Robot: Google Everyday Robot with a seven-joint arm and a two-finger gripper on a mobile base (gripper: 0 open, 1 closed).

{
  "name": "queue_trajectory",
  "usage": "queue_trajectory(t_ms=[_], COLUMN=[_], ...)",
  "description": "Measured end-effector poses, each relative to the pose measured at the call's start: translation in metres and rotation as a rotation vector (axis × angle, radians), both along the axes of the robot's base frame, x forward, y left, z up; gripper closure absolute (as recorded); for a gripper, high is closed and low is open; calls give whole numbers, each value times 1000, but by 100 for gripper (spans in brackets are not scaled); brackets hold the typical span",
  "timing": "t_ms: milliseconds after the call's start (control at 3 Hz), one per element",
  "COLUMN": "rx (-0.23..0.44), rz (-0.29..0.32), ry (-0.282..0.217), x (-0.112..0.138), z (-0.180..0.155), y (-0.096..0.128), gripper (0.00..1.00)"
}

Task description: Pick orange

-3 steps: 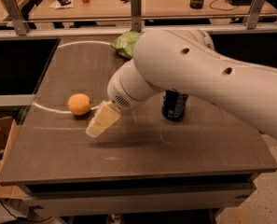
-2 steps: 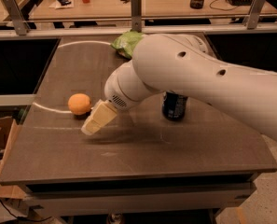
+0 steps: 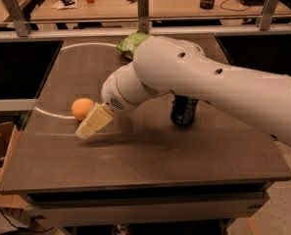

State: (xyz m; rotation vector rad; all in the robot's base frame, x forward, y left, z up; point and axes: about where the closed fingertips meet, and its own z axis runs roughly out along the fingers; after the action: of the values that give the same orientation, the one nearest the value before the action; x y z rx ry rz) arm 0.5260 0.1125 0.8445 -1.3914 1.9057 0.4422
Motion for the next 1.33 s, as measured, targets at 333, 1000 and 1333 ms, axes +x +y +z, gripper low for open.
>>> queue_trajectory(t_ms=[333, 1000, 1333], rx=[39, 108, 127], rz=[53, 169, 200], ry=[16, 32, 31], x=[1, -6, -9], z=[-1, 2, 2], y=[14, 36, 42], gripper=[0, 0, 16])
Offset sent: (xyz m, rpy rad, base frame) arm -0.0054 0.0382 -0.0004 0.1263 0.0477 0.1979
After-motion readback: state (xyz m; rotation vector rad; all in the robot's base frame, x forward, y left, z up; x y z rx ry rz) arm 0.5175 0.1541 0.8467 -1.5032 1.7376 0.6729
